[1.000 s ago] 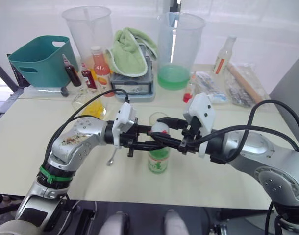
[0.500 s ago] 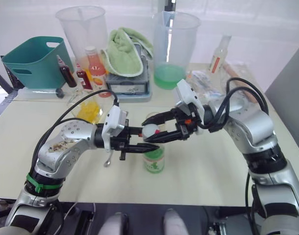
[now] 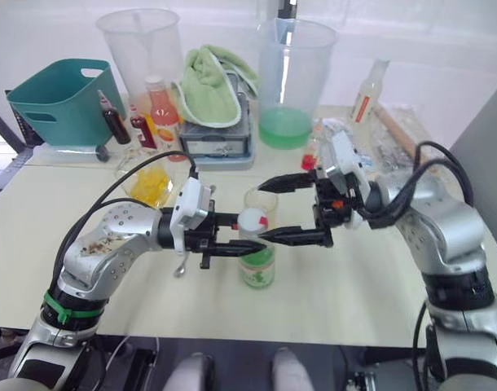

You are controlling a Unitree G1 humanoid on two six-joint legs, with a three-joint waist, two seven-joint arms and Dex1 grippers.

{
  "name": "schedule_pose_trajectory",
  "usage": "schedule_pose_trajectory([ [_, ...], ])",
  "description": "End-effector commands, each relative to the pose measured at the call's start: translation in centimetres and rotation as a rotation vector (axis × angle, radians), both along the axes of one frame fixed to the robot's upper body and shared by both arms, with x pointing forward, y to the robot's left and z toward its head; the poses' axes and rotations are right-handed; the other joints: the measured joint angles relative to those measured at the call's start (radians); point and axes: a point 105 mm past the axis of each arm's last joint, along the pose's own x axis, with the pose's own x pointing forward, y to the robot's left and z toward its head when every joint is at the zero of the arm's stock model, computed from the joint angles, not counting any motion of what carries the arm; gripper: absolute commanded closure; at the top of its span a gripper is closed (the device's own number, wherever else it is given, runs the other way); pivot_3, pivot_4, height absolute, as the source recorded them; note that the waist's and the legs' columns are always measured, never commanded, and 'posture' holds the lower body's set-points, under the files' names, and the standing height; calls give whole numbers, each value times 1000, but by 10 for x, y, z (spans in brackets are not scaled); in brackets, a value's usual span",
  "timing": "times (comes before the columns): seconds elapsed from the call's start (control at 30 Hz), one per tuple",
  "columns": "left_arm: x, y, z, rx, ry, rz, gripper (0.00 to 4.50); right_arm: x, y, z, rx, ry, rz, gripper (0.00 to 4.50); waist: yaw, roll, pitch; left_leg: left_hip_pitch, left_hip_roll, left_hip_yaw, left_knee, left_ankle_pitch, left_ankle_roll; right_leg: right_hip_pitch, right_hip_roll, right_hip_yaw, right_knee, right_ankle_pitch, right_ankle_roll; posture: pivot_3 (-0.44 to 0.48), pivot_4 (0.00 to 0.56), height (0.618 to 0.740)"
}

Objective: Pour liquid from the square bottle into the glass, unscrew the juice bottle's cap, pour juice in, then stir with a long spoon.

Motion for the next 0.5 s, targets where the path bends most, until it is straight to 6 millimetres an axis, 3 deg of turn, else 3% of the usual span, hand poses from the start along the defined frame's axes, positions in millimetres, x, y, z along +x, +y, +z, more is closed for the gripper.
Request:
schedule_pose_trajectory([
  [0.03,-4,-3,-11,21,54,-20,3044,-21,8,9,54,-41,-55,16,-1,0,0,0,0,0,0,0,0,0,0,0,0,0,0,0,150,727],
  [0.17,-4,-7,-12,20,57,-33,3044,-29,13,1,64,-20,-127,16,0,0,0,0,0,0,1,0,0,1,0,0,0,0,1,0,150,727],
  [0.33,-2,-14,-11,8,65,-59,3044,-24,21,-2,113,-18,-265,16,3,0,0,0,0,0,1,0,0,1,0,0,-1,0,1,0,150,727],
  [0.5,-1,-15,-12,9,64,-60,3044,-20,19,-2,108,-21,-318,1488,7,0,0,0,0,0,1,0,0,1,0,0,-1,-1,0,0,150,727],
])
